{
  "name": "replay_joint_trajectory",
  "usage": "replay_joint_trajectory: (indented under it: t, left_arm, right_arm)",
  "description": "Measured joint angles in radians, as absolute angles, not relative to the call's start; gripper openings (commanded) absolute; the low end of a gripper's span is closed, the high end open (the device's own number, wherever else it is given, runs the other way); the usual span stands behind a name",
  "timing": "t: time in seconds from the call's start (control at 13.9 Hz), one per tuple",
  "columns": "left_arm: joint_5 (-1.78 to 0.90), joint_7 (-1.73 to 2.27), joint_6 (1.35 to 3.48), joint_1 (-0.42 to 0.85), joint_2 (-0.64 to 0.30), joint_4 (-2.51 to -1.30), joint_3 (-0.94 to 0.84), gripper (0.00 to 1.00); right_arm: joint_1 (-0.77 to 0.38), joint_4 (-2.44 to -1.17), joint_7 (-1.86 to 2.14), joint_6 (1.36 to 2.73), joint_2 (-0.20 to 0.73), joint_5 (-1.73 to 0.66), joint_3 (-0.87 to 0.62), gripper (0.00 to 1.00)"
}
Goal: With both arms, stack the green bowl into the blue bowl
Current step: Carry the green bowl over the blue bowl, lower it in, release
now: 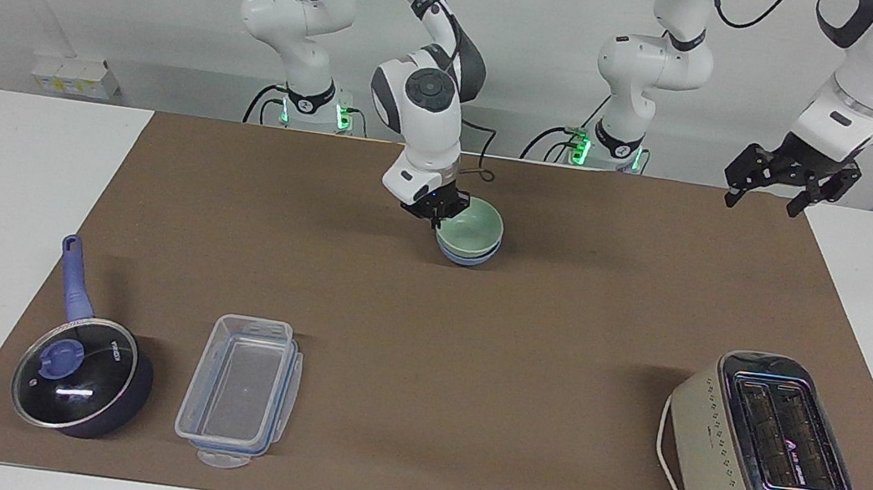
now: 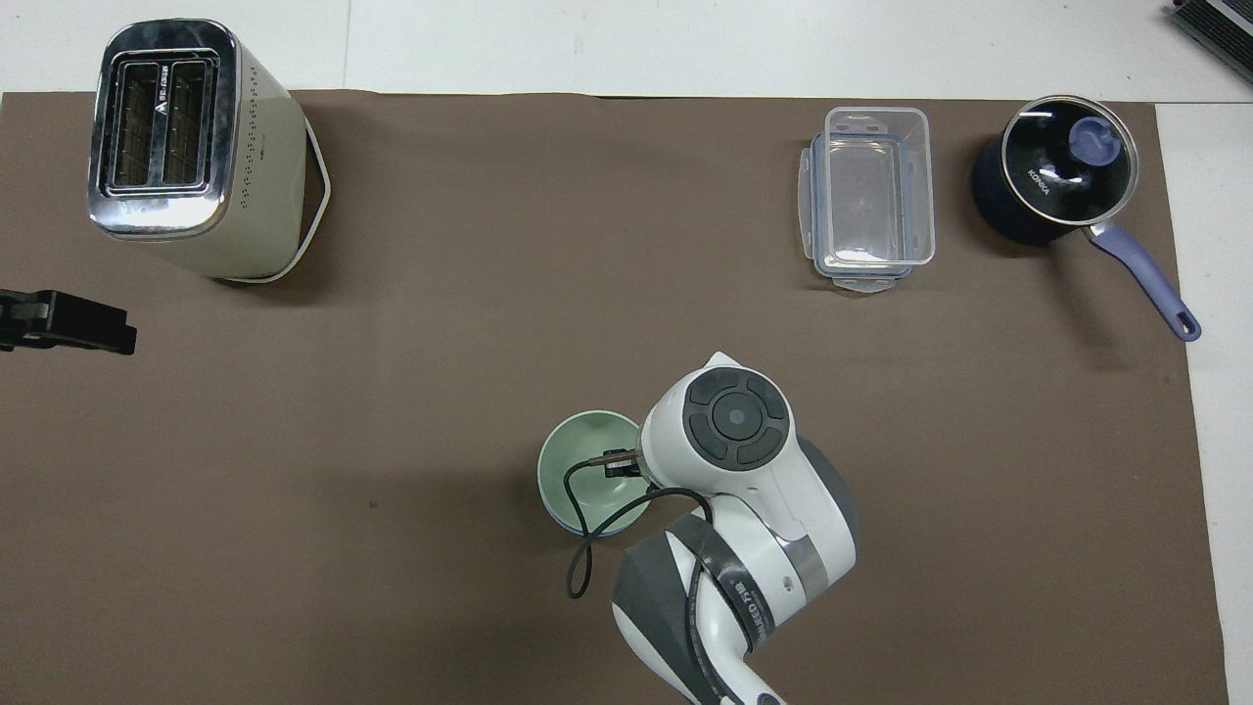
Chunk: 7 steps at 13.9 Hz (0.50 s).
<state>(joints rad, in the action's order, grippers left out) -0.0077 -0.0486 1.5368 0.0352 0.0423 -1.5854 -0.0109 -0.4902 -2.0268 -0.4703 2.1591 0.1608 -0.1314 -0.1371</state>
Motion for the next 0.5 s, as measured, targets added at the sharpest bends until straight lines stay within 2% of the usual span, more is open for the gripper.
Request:
replay_joint_trajectory:
  t: [0.14, 0.22, 0.29, 0.43, 0.5]
  left_arm:
    - [-0.008, -0.049, 1.537, 0.035, 0.042, -1.585, -0.011, 1.0]
    - [-0.008, -0.049, 1.537, 0.035, 0.042, -1.585, -0.011, 1.0]
    - [-0.008, -0.049, 1.537, 0.035, 0.042, -1.585, -0.011, 1.0]
    - [-0.008, -0.049, 1.537, 0.035, 0.042, -1.585, -0.011, 1.0]
    - [-0.008, -0.049, 1.537, 0.035, 0.042, -1.585, -0.011, 1.0]
  right_arm:
    - [-0.495, -2.027, -0.47, 2.165, 0.171, -0.131, -0.137, 0.0]
    - [-0.496, -2.029, -0.47, 2.172, 0.176, -0.131, -0.137, 0.13]
    - [-0.496, -2.029, -0.47, 2.177, 0.18, -0.131, -0.137, 0.42]
    - [-0.496, -2.029, -0.47, 2.182, 0.183, -0.131, -0.137, 0.44]
    - [-0.496, -2.028, -0.47, 2.182, 0.182, -0.131, -0.136, 0.54]
